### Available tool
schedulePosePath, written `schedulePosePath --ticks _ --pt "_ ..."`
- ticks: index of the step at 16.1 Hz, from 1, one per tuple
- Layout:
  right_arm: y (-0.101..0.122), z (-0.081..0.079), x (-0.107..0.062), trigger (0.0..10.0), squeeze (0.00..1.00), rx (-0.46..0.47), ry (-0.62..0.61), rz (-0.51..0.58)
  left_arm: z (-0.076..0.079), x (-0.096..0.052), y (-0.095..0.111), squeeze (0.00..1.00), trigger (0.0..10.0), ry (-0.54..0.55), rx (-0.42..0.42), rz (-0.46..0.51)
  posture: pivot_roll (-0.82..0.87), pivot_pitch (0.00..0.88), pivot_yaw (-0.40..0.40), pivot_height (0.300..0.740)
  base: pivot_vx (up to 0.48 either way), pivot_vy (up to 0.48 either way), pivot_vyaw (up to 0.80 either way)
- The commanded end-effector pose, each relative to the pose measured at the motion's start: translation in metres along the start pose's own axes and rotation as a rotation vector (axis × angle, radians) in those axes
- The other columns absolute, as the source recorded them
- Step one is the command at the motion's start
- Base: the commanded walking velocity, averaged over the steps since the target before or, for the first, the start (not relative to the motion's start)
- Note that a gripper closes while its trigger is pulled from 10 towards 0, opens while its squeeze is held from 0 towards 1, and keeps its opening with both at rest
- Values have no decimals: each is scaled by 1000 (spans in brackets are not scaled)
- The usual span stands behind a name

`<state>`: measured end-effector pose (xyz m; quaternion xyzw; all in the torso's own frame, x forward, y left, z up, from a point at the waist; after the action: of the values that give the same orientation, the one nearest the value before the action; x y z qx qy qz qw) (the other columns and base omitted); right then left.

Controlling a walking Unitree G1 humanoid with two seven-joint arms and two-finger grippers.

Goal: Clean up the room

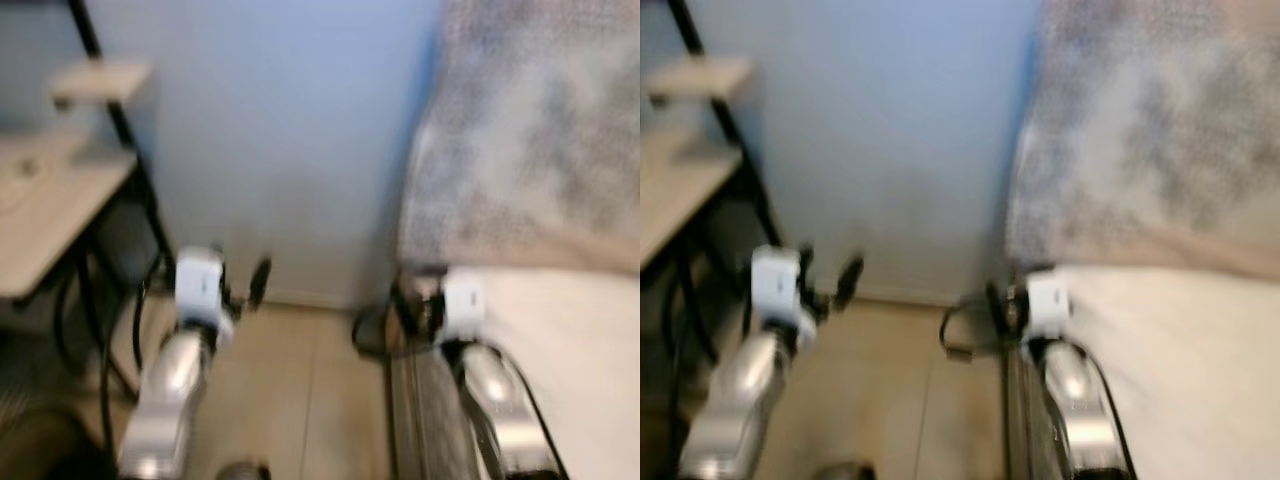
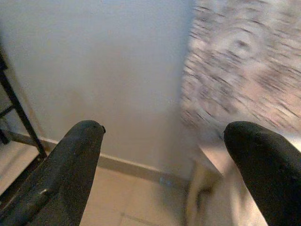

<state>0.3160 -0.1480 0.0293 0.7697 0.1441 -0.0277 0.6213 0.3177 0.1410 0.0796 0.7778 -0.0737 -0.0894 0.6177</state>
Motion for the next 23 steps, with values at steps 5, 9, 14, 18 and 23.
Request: schedulePosePath --ticks 5,9,14,18,23 --pt "4 1 0 10000 0 5 -1 10 3 7 11 0 10000 -25 14 32 -42 0 -17 699 0 428 -463" --pt "19 25 -3 10000 0 131 -106 92 1 5 10 0 10000 -44 89 35 -46 0 -13 695 0 452 -498" --pt "23 64 -20 10000 0 127 -300 157 -19 4 -3 0 10000 -9 94 -12 -54 0 -7 695 0 178 -557" --pt "15 97 -40 10000 0 108 -427 145 -18 0 -6 0 10000 -35 121 -11 -58 0 -1 695 0 0 -614" --pt "18 67 -27 10000 0 72 -314 148 -5 5 2 0 10000 -95 101 32 -68 0 6 695 0 -63 -628"
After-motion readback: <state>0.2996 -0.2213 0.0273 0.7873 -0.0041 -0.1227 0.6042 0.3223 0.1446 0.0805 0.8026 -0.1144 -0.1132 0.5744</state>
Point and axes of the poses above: a point about 5 cm out from each wrist's last joint towards the gripper, its own x axis pointing out of the wrist towards the gripper, its own y axis along the axis of the wrist's last joint, z = x × y, the point moved 6 cm from there along x, pointing out of the wrist towards the gripper, and after that the axes turned 15 degrees about x, right-handed, at the moved point
